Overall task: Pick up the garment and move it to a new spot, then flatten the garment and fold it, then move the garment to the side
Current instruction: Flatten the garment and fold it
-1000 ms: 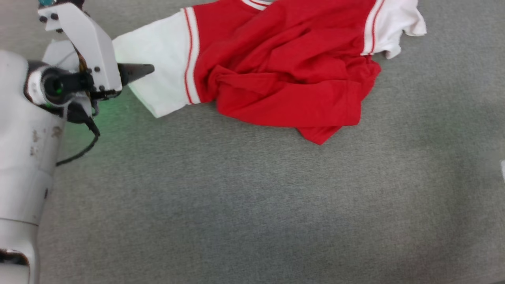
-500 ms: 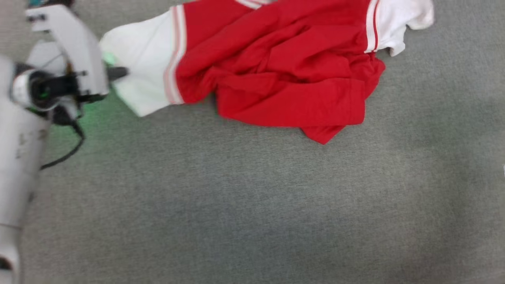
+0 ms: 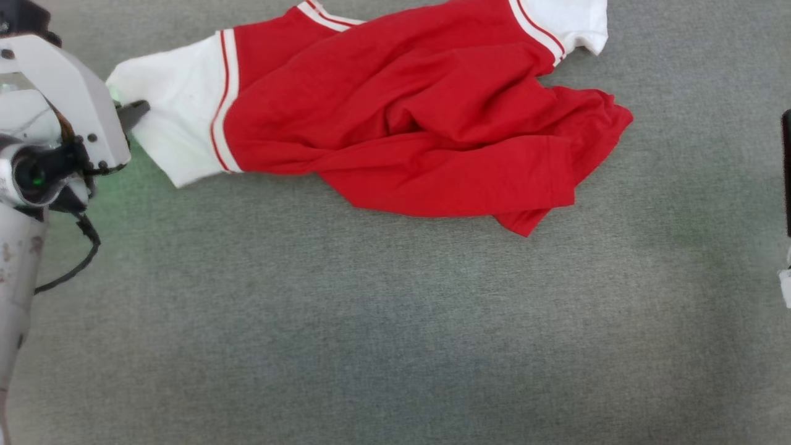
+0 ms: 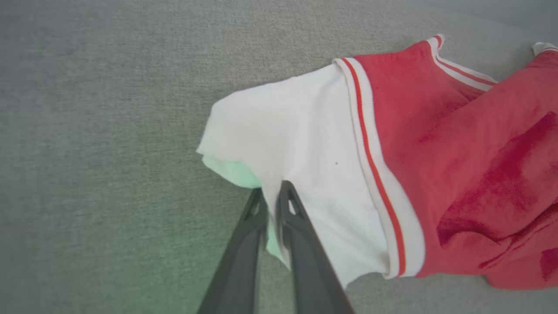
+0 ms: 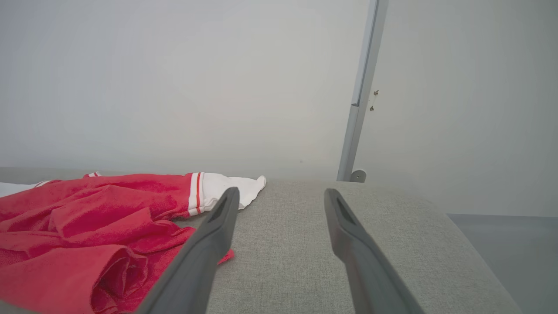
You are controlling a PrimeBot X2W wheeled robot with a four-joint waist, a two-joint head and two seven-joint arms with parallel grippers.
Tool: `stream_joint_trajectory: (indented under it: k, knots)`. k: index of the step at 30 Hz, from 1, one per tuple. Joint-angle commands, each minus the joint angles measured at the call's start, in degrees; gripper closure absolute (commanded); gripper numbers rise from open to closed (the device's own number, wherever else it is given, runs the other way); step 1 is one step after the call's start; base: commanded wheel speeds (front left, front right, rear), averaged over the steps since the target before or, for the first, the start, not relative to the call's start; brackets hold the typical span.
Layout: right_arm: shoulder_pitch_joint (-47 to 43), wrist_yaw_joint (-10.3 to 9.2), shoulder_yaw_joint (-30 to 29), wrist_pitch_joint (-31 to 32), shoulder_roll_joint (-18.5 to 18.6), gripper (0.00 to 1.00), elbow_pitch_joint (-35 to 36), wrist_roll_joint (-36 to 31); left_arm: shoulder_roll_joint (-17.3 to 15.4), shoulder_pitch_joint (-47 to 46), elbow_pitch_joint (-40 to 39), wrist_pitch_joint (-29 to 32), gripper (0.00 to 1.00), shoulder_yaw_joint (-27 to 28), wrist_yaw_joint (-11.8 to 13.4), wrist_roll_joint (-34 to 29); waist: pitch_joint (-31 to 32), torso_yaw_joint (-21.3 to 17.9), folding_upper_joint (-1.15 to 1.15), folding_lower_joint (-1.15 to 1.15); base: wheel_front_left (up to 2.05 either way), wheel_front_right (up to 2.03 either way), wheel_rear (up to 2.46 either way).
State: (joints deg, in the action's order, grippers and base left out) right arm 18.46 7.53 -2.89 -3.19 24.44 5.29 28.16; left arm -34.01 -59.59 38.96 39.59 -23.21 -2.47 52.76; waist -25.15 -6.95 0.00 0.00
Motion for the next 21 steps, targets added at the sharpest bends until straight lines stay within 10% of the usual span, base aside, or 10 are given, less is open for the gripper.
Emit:
stream_joint_trajectory:
  k: [1,9,21]
  knots:
    - [-0.37,-0.08,0.51,0.38,0.38,0.0,-0.14,0.19,-0.45,0.59,-0.16,-0.99,0.0,-0.04,-0.22,-0.74,0.32,0.47,0.0,0.0,0.0,0.0,0.0]
    - [2.9,-0.08,6.04,8.5,6.69,0.0,-3.2,0.54,0.4,7.62,-6.61,-20.2,0.0,0.44,-0.01,-5.65,1.25,4.33,0.0,0.0,0.0,0.0,0.0]
    - [26.31,-0.08,23.41,29.24,25.49,0.0,-14.3,5.94,10.03,25.8,-25.12,-50.79,0.0,-3.72,9.24,-17.58,-4.14,16.38,0.0,0.0,0.0,0.0,0.0]
